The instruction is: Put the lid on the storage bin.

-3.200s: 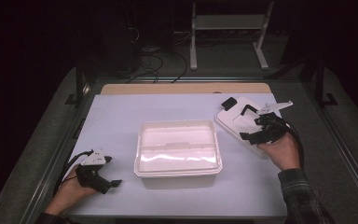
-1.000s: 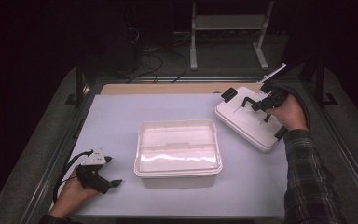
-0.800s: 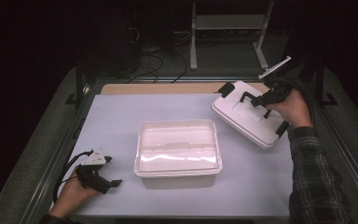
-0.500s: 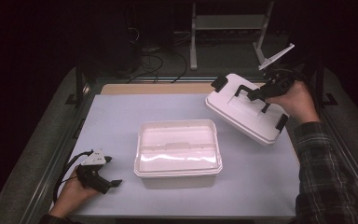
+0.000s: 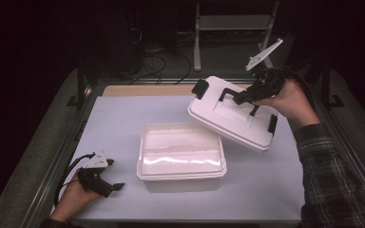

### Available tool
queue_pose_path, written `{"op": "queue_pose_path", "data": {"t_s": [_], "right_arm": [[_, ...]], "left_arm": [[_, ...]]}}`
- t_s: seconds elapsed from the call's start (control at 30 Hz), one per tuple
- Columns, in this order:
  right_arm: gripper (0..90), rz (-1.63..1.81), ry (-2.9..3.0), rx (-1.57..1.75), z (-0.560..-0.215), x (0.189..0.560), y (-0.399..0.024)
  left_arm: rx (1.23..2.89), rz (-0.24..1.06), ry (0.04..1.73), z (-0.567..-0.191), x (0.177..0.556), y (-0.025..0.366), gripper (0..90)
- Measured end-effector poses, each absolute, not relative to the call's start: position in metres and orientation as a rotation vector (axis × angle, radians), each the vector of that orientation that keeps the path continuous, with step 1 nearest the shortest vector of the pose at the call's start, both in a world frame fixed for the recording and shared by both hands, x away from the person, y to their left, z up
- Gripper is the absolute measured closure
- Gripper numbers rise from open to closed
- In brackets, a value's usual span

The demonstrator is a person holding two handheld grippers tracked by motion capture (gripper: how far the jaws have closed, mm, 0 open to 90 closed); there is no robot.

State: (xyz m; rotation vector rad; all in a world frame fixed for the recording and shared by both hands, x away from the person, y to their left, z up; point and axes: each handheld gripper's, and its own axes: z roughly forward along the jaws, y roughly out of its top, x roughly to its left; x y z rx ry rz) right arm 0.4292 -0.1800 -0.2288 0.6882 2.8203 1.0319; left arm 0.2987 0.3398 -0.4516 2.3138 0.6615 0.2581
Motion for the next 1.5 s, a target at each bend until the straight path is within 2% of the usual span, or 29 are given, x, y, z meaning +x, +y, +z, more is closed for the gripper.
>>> {"op": "queue_pose_path", "data": {"t_s": [0.63, 1.17, 1.5], "right_arm": [[83.7, 1.024, 2.964, 0.332, -0.226, 0.405, -0.096], [83.7, 0.913, 3.12, 0.05, -0.253, 0.392, -0.022], [83.7, 0.848, 3.162, 0.011, -0.271, 0.387, -0.002]], "left_arm": [[2.31, 0.258, 0.665, -0.452, 0.299, 0.34, 0.0], [2.308, 0.258, 0.664, -0.452, 0.299, 0.34, 0.0], [2.306, 0.257, 0.667, -0.452, 0.299, 0.339, 0.0]]}}
